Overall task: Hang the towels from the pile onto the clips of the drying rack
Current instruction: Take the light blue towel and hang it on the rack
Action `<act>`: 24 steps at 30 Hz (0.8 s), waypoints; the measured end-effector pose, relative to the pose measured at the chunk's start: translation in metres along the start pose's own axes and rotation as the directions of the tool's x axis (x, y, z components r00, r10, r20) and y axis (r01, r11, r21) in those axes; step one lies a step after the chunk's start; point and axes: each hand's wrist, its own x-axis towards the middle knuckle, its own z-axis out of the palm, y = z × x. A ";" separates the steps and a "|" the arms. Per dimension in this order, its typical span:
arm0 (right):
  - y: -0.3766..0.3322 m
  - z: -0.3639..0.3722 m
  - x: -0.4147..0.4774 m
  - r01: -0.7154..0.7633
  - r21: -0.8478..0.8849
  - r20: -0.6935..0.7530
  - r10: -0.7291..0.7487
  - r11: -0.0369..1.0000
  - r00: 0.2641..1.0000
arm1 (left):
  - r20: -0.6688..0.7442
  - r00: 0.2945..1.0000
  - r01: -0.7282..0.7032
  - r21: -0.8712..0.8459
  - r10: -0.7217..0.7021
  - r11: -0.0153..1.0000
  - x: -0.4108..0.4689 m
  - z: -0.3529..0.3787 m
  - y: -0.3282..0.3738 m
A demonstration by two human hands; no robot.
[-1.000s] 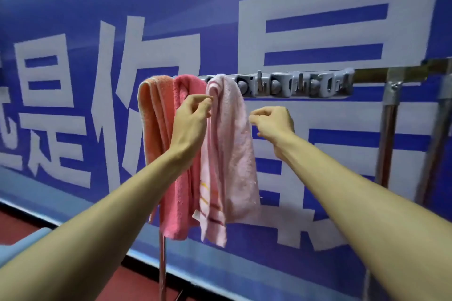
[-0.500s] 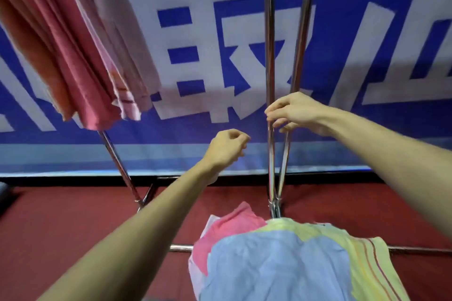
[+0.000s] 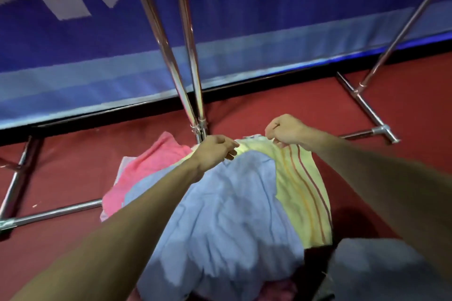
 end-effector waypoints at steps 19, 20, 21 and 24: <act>0.047 0.071 0.047 0.188 -0.161 -0.011 -0.192 0.969 0.981 | -0.008 1.000 -0.031 -0.084 0.030 0.996 0.021 -0.022 -0.041; 0.028 0.064 0.036 0.254 -0.102 0.071 -0.248 0.962 0.966 | -0.006 0.999 -0.050 -0.071 0.050 0.996 0.013 -0.029 -0.035; 0.010 0.058 0.024 0.298 -0.048 0.128 -0.289 0.953 0.949 | -0.001 0.997 -0.072 -0.050 0.072 0.996 0.003 -0.034 -0.029; -0.041 0.051 -0.009 0.386 -0.025 0.148 -0.378 0.922 0.914 | 0.001 0.988 -0.152 0.012 0.152 0.988 -0.030 -0.054 -0.008</act>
